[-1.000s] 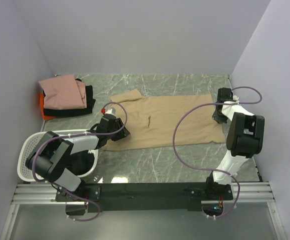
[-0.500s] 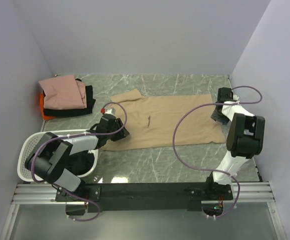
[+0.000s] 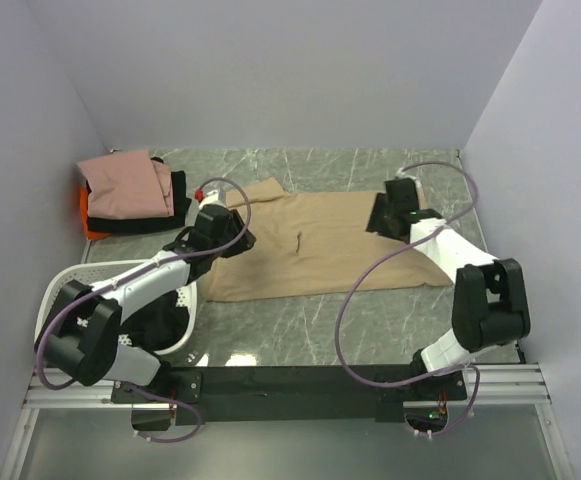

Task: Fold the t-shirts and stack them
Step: Fold the tshirt

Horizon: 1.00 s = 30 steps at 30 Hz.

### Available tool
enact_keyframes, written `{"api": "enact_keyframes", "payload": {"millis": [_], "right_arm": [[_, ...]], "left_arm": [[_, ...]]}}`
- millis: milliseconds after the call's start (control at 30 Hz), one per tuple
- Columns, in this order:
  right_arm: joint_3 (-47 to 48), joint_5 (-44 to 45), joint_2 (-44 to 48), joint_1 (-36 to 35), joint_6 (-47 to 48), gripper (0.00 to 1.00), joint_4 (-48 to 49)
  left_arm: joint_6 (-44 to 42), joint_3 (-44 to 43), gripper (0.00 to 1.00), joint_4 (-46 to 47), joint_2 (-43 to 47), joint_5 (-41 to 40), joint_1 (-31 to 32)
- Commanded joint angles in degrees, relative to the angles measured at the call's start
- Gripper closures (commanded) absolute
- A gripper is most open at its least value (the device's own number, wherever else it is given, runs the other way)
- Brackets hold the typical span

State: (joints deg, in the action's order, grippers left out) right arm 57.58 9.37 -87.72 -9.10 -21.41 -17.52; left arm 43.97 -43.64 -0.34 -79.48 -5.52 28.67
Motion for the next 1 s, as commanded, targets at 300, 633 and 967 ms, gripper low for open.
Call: {"api": "enact_keyframes", "payload": {"millis": [300, 633, 967], "right_arm": [[-3.17, -8.05, -8.69, -10.67, -4.87, 0.38, 7.14], [-9.68, -7.96, -8.61, -14.45, -7.94, 0.39, 8.11], [-13.55, -6.29, -7.03, -16.56, -11.02, 0.39, 5.40]], "left_arm": [[0.86, -5.67, 0.53, 3.50, -14.20, -3.09, 4.21], [1.74, 1.18, 0.53, 5.26, -16.58, -3.71, 4.73], [2.44, 6.02, 0.53, 5.18, -16.41, -4.24, 4.82]]}}
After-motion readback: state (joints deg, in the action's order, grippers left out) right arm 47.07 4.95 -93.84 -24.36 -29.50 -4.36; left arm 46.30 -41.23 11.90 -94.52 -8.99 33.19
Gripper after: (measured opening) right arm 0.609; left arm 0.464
